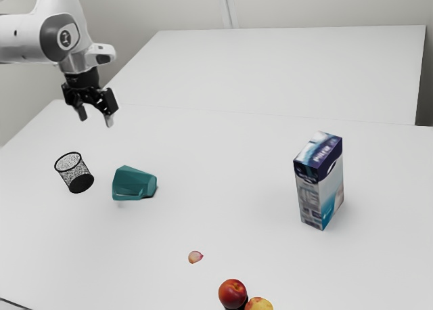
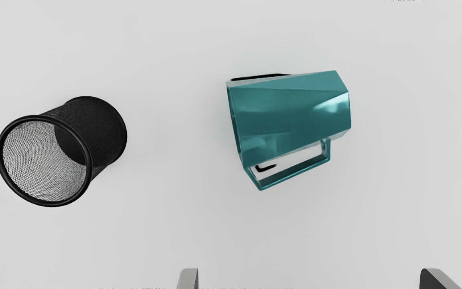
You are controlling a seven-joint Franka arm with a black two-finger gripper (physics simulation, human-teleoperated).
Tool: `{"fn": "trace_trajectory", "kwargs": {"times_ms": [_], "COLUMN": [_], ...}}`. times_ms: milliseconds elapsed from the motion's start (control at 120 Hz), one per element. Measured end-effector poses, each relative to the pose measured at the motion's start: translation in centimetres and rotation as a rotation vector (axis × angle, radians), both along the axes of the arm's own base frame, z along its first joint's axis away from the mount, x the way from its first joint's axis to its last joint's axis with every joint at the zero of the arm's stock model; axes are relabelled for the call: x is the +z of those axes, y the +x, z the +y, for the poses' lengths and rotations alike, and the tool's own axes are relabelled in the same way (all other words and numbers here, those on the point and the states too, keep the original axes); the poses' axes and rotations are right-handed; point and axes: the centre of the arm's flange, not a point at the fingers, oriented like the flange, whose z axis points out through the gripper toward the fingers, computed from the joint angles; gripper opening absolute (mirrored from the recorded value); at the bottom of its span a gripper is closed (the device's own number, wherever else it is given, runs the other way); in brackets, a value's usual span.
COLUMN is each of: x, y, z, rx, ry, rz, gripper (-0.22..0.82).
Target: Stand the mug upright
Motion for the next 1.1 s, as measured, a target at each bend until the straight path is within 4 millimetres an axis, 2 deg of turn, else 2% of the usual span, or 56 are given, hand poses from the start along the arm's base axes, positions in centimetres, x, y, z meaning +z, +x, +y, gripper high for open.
{"fn": "trace_trajectory", "kwargs": {"times_ms": [108, 158, 242, 417, 592, 725, 883, 1100], "x": [-0.1, -0.9, -4.0, -9.8, -13.8, -15.2, -17.0, -20.1], "y": [-0.1, -0.1, 0.8, 2.2, 2.6, 3.2, 2.5, 1.8], "z": [0.4, 0.3, 0.6, 2.8, 5.0, 6.6, 9.1, 10.2], "rx": [0.042, 0.048, 0.073, 0.126, 0.152, 0.15, 0.167, 0.169], "ry": [-0.011, -0.027, -0.081, -0.182, -0.272, -0.328, -0.402, -0.514], "rz": [-0.003, -0.002, 0.026, 0.073, 0.094, 0.086, 0.092, 0.127], "gripper": [0.6, 0.6, 0.6, 0.6, 0.6, 0.6, 0.6, 0.6]}}
